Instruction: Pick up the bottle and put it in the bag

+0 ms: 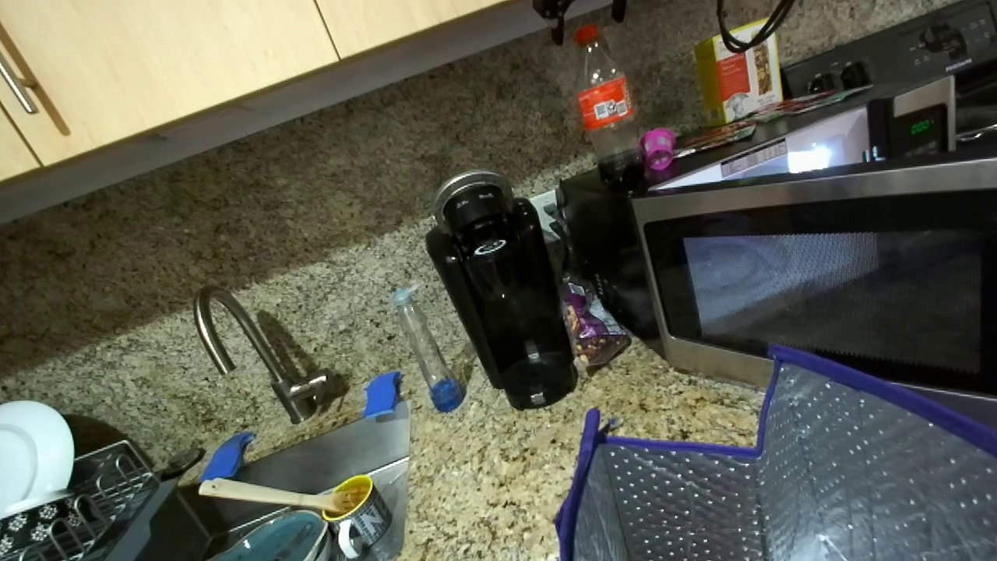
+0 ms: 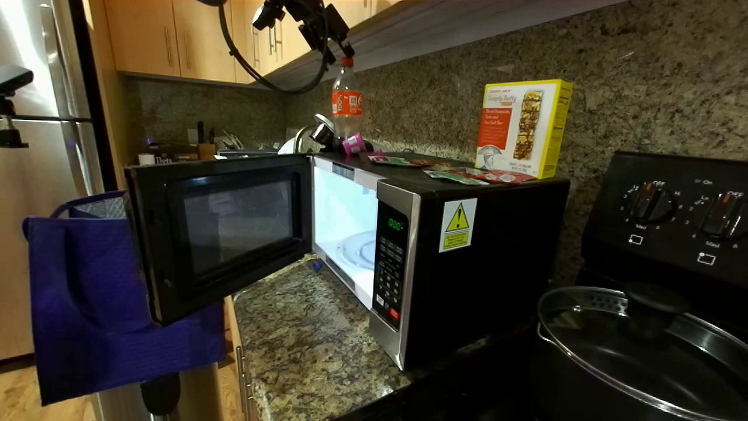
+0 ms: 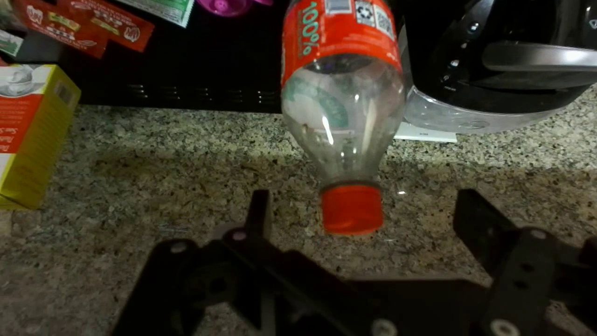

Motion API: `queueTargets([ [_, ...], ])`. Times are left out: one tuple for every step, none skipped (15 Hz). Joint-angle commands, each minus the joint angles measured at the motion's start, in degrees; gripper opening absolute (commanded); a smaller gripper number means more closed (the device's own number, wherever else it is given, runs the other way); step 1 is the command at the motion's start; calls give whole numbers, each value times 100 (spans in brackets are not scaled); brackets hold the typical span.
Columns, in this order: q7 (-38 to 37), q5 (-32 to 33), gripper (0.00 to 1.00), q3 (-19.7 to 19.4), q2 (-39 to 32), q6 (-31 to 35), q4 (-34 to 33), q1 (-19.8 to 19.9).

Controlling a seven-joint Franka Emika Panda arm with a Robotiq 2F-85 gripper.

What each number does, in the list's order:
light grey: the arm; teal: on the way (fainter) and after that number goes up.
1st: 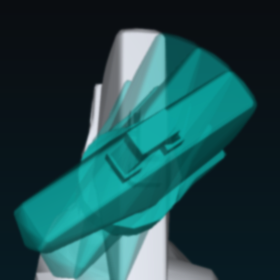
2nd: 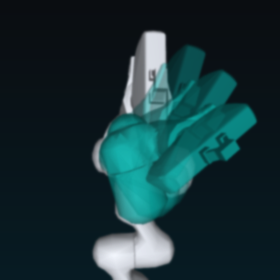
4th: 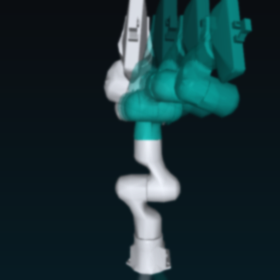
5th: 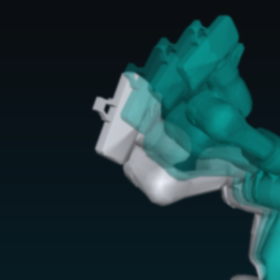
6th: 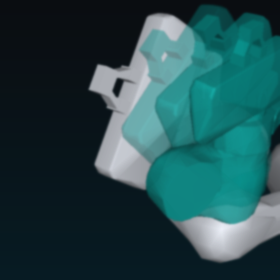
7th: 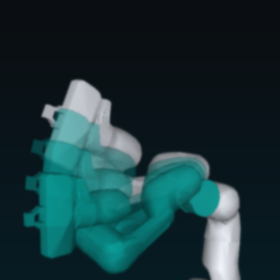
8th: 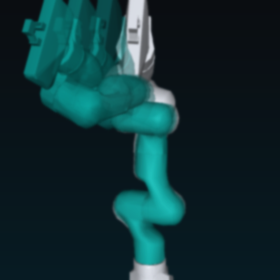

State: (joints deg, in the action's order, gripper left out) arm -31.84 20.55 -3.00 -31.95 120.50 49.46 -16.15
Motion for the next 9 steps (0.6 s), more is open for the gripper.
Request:
queueTargets([
  [-120,158,74,-105,-106,60,-178,-51],
  [-124,135,67,-103,-105,49,-176,-46],
  [-154,113,60,-105,-102,22,-173,-47],
  [-164,111,54,-110,-101,19,-173,-49],
  [-166,105,47,-112,-100,14,-172,-50],
  [-174,108,41,-122,-101,15,-172,-56],
  [-181,101,33,-129,-100,12,-171,-60],
  [-185,79,27,-126,-99,3,-169,-60],
  [-181,44,20,-112,-94,-25,-166,-57],
])
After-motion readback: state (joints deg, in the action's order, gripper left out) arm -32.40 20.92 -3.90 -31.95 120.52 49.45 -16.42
